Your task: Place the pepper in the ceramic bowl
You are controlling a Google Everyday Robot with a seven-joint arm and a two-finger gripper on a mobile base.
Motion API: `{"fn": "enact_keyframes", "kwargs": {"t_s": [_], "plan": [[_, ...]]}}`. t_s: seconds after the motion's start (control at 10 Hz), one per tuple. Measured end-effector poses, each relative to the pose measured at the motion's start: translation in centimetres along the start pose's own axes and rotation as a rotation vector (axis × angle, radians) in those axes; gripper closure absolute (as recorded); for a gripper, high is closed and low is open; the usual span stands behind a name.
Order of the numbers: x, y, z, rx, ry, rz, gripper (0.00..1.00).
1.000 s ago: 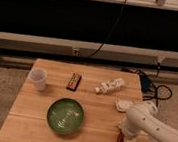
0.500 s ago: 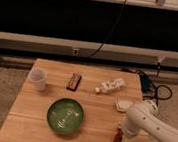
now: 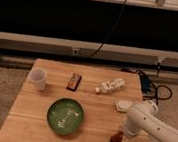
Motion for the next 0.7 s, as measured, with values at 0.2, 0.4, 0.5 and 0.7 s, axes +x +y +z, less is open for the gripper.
{"fn": "enact_keyframes", "kwargs": {"t_s": [0.2,0.4,0.5,0.7], "plan": [[0.1,0.0,-0.1,0.0,0.002,0.0,0.99],[-0.1,0.4,-0.5,-0.006,0.012,-0.022,0.99],[-0.6,0.1,-1.1,-0.003,0.015,-0.045,0.99],[-0.7,-0.1,-1.3,-0.001,0.023,-0.057,0.99]]}}
